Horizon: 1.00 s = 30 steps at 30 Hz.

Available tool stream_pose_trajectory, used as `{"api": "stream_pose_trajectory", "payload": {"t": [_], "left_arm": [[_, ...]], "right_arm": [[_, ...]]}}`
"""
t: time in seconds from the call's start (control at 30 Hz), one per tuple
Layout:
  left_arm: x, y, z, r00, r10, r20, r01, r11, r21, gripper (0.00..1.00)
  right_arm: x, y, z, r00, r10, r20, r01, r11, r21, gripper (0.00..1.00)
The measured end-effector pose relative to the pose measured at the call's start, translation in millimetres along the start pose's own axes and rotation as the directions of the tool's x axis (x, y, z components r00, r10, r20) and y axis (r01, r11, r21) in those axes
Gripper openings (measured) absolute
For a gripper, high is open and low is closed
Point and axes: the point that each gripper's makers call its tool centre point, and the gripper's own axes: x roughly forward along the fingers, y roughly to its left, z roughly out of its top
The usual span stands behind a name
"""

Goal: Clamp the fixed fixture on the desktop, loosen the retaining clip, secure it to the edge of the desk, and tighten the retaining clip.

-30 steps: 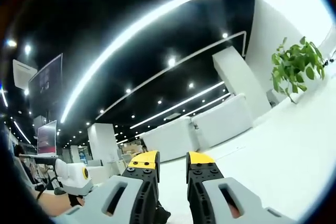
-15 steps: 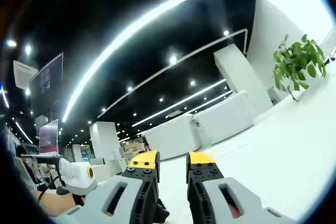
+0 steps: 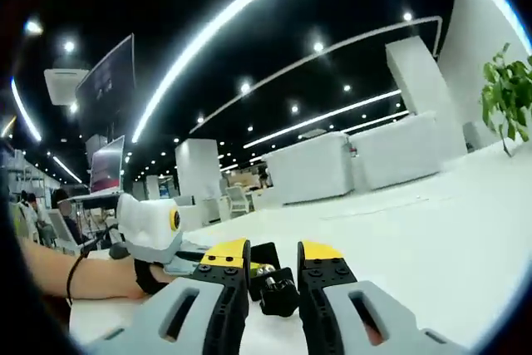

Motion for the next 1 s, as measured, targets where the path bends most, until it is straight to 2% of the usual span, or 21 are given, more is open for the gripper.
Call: {"api": "stream_pose_trajectory", "payload": {"t": [0.17, 0.3, 0.47, 0.57, 0.7, 0.8, 0.87, 1.0], "left_arm": [[1.4, 2.3, -0.1, 1.0, -0.001, 0.005, 0.001, 1.0, -0.008, 0.07], [4.4, 4.8, 0.4, 1.0, -0.006, 0.008, 0.006, 1.0, -0.01, 0.07], [6.9, 5.5, 0.8, 1.0, 0.006, 0.005, -0.006, 1.0, -0.015, 0.07], [4.6, 4.3, -0.8, 1.0, 0.005, 0.008, -0.005, 1.0, -0.011, 0.07], [1.4, 1.9, -1.1, 1.0, 0.006, 0.01, -0.006, 1.0, -0.008, 0.07], [2.4, 3.1, -0.4, 1.0, 0.007, 0.009, -0.007, 1.0, -0.01, 0.07], [2.4, 3.7, -1.3, 1.0, 0.006, 0.009, -0.006, 1.0, -0.009, 0.07], [-0.7, 0.4, -1.6, 1.0, 0.007, 0.009, -0.007, 1.0, -0.013, 0.07]], "right_arm": [[-3.3, -4.4, -1.6, 1.0, -0.018, -0.01, 0.019, 0.999, 0.034, 0.22], [-4.2, 0.0, -5.0, 1.0, -0.004, -0.028, 0.005, 0.999, 0.033, 0.22], [-3.8, 4.3, -21.9, 0.993, 0.023, -0.112, -0.022, 1.0, 0.011, 0.26], [-5.1, 10.9, -24.5, 0.992, 0.033, -0.122, -0.034, 0.999, -0.005, 0.25], [2.4, 4.0, -27.8, 0.988, 0.039, -0.146, -0.039, 0.999, -0.001, 0.25], [3.5, 7.3, -36.6, 0.977, 0.082, -0.197, -0.079, 0.997, 0.022, 0.25], [3.3, 9.4, -40.6, 0.97, 0.103, -0.22, -0.105, 0.994, 0.001, 0.26], [6.0, 2.5, -43.2, 0.969, 0.079, -0.234, -0.078, 0.997, 0.013, 0.21]]}}
